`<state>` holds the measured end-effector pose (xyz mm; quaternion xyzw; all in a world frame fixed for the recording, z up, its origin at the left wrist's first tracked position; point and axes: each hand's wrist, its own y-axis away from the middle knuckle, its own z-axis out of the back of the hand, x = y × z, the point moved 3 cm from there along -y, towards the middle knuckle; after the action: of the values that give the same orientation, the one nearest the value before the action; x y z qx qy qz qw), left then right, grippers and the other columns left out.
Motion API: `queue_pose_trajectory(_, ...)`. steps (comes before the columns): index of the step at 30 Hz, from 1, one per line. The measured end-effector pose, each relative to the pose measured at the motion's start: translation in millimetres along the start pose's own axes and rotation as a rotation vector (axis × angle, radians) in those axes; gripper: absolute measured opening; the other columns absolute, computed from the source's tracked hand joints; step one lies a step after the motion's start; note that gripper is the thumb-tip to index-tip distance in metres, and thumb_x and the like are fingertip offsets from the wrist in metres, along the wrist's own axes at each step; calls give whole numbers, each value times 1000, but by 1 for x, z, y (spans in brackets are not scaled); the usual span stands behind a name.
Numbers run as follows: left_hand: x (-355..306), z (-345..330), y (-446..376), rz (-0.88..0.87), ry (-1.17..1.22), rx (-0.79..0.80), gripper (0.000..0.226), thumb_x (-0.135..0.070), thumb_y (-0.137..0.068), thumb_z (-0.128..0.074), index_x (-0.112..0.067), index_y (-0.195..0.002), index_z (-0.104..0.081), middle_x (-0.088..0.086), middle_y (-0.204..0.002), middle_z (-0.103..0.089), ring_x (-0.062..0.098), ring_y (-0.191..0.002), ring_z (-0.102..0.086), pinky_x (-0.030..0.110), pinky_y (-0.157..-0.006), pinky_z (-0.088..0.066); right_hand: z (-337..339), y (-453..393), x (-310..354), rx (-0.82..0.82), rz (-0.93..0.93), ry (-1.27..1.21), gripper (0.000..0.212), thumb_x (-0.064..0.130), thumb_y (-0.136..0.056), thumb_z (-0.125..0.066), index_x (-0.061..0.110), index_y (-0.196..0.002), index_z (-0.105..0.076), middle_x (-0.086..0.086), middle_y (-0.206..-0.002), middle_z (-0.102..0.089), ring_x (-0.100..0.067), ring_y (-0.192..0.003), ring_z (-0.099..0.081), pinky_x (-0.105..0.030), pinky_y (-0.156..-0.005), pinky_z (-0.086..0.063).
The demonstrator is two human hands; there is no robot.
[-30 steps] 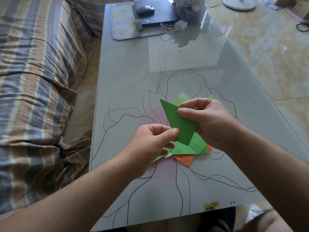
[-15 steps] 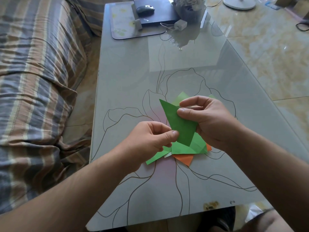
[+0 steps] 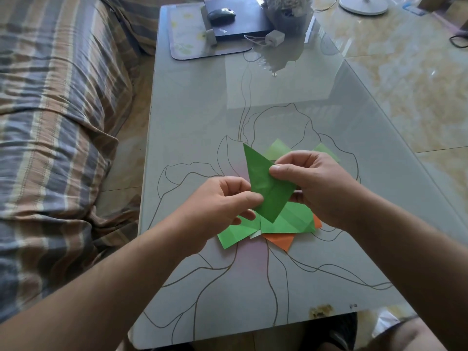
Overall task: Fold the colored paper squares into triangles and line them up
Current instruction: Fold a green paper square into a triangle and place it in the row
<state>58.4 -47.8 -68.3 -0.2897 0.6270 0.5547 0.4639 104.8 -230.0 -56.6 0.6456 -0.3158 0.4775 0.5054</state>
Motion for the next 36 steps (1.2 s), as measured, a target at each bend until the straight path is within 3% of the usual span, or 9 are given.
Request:
queue_pose_trajectory(14,-2,3,-3,36,96,-74,14,-16,-96,-69,-16,-82,-67,2,-80,-74,16,-78,-71,37,-82,-53,0,0,-1,31,-17,-40,17,10,-95,-68,12,-79,-69,-4,-77,-72,-18,-76,-71,-30,-71,-58)
queue_pose_trajectory(20,-1,5,-5,51,176,-117,10,-21,-96,-67,-19,-87,-69,4,-88,-75,19,-81,-71,39,-81,-52,-2,2,0,48,-26,-49,14,9,-95,-67,10,-81,-68,-5,-79,-73,-17,-76,-72,-26,-66,-57)
queue_pose_trajectory(25,0,6,-6,45,188,-131,17,-17,-95,-68,-21,-78,-67,6,-86,-74,20,-80,-70,39,-80,-51,-4,3,-2,51,-33,-44,13,9,-95,-68,9,-82,-69,-7,-80,-74,-18,-77,-73,-27,-68,-58)
queue_pose_trajectory(36,2,5,-10,88,282,-157,10,-20,-97,-65,-22,-87,-68,5,-90,-74,21,-81,-70,39,-78,-50,-5,3,-2,51,-54,-8,14,10,-95,-68,11,-81,-71,-9,-83,-74,-20,-81,-72,-33,-76,-57)
